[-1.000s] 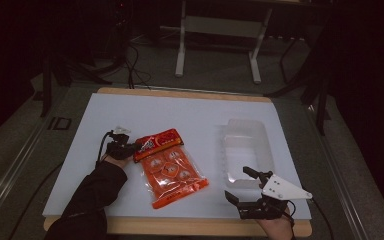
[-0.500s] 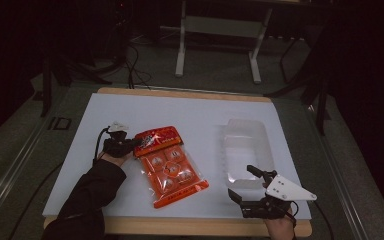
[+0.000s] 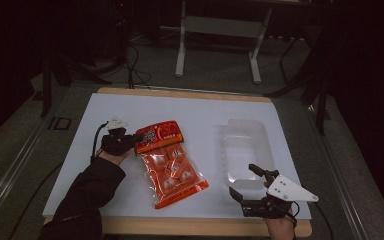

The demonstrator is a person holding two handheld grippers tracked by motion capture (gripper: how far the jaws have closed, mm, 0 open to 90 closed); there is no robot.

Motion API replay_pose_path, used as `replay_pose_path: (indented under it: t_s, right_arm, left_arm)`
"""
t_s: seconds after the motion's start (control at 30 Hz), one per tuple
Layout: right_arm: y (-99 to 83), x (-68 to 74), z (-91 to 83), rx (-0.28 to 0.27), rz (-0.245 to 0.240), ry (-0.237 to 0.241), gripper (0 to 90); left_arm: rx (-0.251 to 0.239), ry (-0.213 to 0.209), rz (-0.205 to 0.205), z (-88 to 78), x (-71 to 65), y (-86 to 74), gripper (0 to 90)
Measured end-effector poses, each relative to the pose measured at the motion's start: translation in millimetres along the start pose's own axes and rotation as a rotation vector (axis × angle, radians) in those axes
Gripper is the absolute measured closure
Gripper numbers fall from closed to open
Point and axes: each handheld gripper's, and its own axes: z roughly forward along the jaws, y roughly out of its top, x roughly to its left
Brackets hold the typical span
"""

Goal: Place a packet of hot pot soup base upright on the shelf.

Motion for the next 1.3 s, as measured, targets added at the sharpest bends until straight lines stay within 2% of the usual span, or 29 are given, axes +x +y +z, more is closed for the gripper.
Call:
replay_pose_path:
  t_s: [0.07, 0.1, 0.23, 0.3, 0.57, 0.93, 1.03, 1.3]
  right_arm:
    - [0.0, 0.0, 0.0, 0.0, 0.0, 0.0, 10.4]
    - [-0.5, 0.4, 1.3, 0.007, -0.002, -0.001, 10.4]
    - [-0.8, 0.6, 2.0, 0.012, 0.001, -0.001, 10.3]
    - [-0.6, 0.2, 1.7, 0.009, 0.001, -0.001, 10.4]
    - [-0.4, -0.4, 1.1, 0.005, 0.002, 0.0, 10.4]
    - [-0.2, -1.5, 0.1, -0.002, 0.008, -0.008, 10.4]
    - [-0.3, -1.7, 0.3, 0.0, 0.012, -0.006, 10.4]
    - [0.7, -2.3, -2.1, -0.012, 0.011, -0.017, 10.4]
  left_arm:
    - [-0.007, -0.007, 0.003, -1.4, -1.6, 1.6, 90.0]
    - [-0.017, -0.011, 0.026, -5.1, -7.5, 6.7, 90.0]
    - [-0.029, -0.009, 0.042, -8.7, -14.7, 11.3, 90.0]
    - [-0.041, -0.008, 0.067, -12.0, -22.2, 15.6, 90.0]
    - [-0.079, -0.041, 0.077, -21.4, -32.7, 22.4, 90.0]
    - [-0.123, -0.092, 0.122, -37.1, -54.8, 32.7, 90.0]
    - [-0.136, -0.123, 0.128, -40.0, -59.9, 34.7, 90.0]
    - [-0.158, -0.149, 0.152, -48.7, -71.7, 37.5, 90.0]
